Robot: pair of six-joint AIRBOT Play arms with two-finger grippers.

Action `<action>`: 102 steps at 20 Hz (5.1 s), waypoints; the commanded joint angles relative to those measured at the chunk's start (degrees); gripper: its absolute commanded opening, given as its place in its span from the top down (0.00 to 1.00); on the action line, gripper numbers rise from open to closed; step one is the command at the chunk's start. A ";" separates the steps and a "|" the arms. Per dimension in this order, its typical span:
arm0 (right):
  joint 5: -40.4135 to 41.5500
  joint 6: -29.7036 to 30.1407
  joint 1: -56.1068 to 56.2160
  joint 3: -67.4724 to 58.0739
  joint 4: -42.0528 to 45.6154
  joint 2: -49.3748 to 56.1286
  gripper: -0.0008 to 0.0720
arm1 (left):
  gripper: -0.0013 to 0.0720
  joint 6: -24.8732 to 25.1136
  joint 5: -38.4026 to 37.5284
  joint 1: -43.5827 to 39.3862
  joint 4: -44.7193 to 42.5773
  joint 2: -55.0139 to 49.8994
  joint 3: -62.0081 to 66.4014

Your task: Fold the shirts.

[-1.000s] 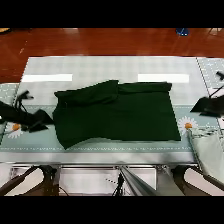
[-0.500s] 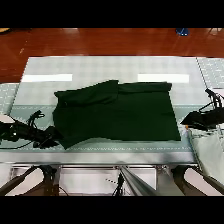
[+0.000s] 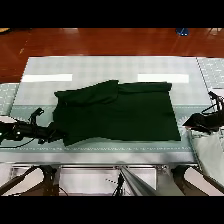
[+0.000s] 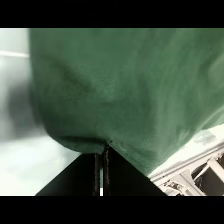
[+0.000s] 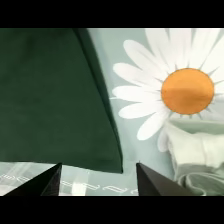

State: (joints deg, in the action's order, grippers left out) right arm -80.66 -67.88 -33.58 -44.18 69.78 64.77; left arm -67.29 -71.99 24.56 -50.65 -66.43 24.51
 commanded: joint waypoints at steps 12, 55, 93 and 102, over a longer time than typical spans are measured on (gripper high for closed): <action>10.32 -3.78 6.54 10.10 -3.19 6.80 0.24 | 0.96 2.14 -1.49 0.07 1.99 -0.07 -0.02; -8.04 -21.64 20.79 -60.85 12.04 -35.63 0.96 | 0.96 -18.25 -18.05 0.17 -3.69 36.85 87.67; 36.46 -21.73 26.84 -39.08 4.31 29.24 0.96 | 0.96 -11.37 32.33 -27.96 -3.98 -24.20 47.91; 16.48 -15.65 26.84 -39.19 14.29 23.45 0.96 | 0.96 -11.37 2.14 -20.70 -4.57 -22.47 53.02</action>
State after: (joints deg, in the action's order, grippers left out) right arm -54.78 -86.24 -6.70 -83.33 77.87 90.56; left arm -78.65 -55.70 1.34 -55.11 -89.49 75.48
